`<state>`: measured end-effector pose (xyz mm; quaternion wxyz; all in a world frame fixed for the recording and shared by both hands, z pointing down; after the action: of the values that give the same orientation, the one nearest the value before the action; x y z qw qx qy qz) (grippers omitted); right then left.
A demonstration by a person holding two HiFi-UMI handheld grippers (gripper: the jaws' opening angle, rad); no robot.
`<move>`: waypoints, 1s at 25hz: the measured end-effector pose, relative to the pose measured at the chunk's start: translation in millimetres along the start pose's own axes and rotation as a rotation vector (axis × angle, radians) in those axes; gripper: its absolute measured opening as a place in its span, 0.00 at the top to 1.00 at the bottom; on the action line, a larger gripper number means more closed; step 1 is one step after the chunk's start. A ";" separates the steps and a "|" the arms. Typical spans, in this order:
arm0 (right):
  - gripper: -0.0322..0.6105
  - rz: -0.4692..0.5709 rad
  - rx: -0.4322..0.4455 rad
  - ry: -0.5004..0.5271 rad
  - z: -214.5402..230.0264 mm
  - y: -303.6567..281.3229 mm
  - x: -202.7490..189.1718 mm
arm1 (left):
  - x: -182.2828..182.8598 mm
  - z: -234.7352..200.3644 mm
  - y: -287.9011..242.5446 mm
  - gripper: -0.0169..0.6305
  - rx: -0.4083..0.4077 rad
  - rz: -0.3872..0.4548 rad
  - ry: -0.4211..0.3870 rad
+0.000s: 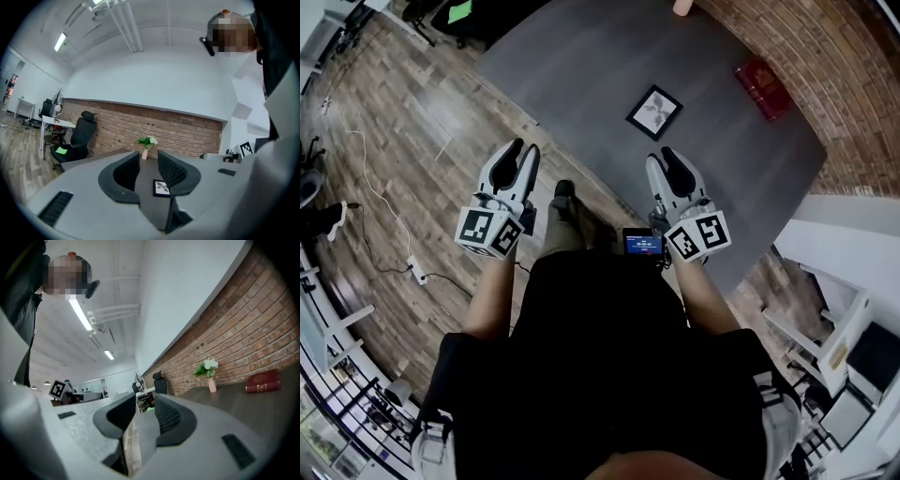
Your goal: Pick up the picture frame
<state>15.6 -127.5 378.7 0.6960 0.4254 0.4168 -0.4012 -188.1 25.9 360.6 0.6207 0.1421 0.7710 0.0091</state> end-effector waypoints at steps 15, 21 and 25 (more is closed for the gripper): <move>0.75 0.020 -0.466 0.038 73.3 -100.7 -16.8 | -56.5 -77.5 -204.7 0.80 -0.473 -0.195 0.184; 0.75 0.015 -0.639 0.081 90.2 -93.2 -11.9 | -103.3 -58.4 -245.8 0.80 -0.667 -0.365 0.255; 0.75 -0.003 -0.706 0.064 103.3 -77.9 -16.8 | -135.6 -29.4 -255.5 0.80 -0.760 -0.494 0.280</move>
<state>-36.4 -244.3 404.1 0.7861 0.1705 0.5520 -0.2196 -243.8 -245.7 448.1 0.5025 -0.2853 0.7999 0.1618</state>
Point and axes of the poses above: the fingertips, and each gripper's own axes: y backward along the fingers, z to its right, x out of its top, the point moved 2 cm from there along y, backward along the fingers, and after that the axes turned 14 degrees about z, right-handed, at the moved point
